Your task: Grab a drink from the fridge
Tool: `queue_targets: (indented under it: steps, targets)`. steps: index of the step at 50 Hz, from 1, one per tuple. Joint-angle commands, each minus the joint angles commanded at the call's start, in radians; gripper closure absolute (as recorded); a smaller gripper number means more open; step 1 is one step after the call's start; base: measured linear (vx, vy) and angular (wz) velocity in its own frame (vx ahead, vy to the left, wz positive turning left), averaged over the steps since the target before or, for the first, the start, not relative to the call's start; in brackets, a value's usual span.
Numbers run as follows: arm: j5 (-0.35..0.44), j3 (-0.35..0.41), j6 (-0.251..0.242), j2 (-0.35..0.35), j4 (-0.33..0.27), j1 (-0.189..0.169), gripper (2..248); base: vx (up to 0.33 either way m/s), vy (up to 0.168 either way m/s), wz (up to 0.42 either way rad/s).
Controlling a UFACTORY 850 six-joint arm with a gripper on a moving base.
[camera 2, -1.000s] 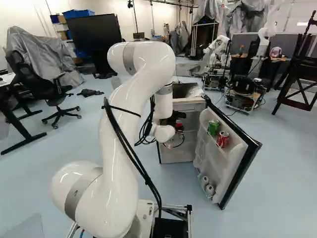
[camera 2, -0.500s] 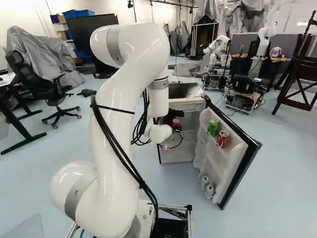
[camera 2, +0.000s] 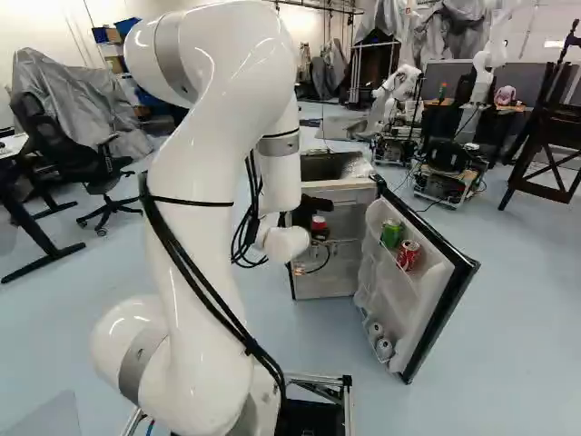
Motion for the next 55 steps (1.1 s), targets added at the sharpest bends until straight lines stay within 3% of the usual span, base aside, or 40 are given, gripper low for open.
queue_targets:
  steps: [55]
  targets:
    - [-0.006,0.067,0.000,0.186,0.000,0.000,156,0.000,0.000,0.000]
